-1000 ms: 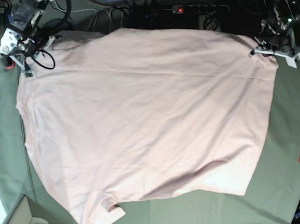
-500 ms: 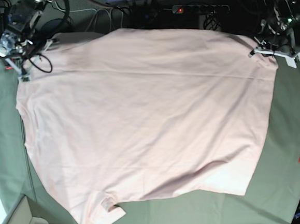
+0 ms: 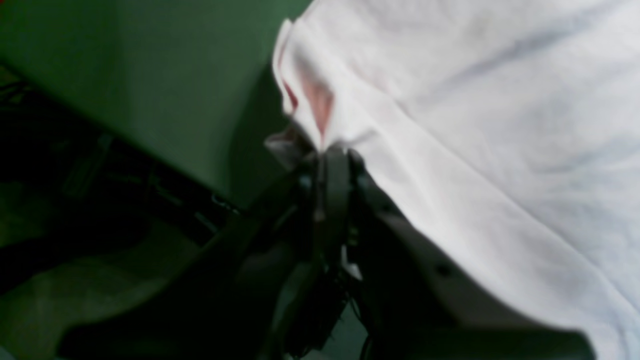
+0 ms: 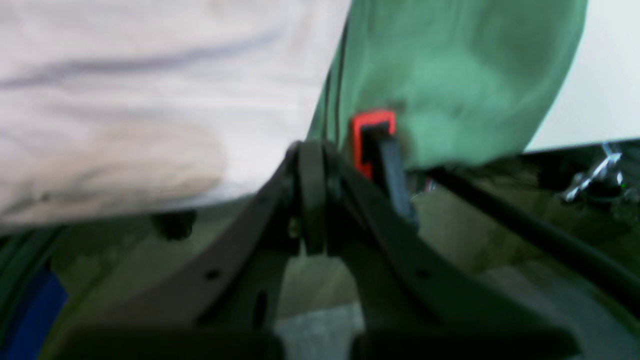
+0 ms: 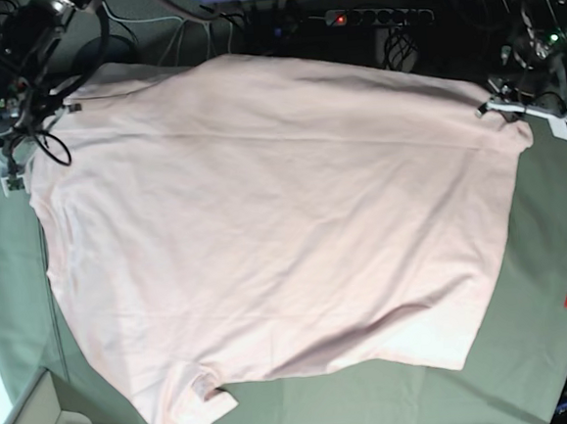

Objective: Layout the t-shirt on the table in an organized manner, then fold the t-shirt properly
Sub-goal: 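Hold the shirt corners with both grippers, adjusting the right gripper's grip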

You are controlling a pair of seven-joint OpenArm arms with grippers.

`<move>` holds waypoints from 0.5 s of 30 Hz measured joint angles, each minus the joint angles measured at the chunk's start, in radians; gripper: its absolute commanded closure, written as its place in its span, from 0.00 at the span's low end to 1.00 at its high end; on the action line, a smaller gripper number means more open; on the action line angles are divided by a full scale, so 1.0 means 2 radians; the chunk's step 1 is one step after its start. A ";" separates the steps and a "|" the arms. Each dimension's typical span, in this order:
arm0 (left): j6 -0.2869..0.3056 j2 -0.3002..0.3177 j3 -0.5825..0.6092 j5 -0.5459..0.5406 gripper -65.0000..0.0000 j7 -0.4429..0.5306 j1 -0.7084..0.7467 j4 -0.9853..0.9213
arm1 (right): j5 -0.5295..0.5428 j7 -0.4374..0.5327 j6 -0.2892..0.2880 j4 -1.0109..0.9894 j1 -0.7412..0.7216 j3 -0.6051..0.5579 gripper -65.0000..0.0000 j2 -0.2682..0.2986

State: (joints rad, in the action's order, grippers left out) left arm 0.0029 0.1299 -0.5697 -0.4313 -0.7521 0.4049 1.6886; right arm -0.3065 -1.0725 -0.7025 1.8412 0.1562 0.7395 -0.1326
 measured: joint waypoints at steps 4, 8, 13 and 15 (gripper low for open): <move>0.000 0.000 0.000 0.000 1.00 0.001 0.000 -0.001 | 0.000 0.002 0.000 -0.004 0.015 -0.006 1.00 -0.001; 0.000 -0.001 0.000 0.000 1.00 -0.001 -0.001 -0.004 | 0.000 0.001 0.000 -0.004 0.051 -0.038 0.84 -0.004; 0.000 0.000 0.000 0.000 1.00 -0.001 -0.003 -0.004 | 0.000 0.001 0.000 -0.004 0.062 -0.046 0.48 -0.015; 0.000 0.000 0.000 0.000 1.00 -0.001 -0.003 -0.004 | 0.002 0.002 0.000 -0.004 0.063 -0.046 0.38 -0.017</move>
State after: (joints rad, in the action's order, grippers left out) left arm 0.0029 0.1291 -0.5705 -0.4313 -0.7544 0.3985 1.6806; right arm -0.3016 -1.0695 -0.7025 1.8328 0.2813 0.6468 -0.1661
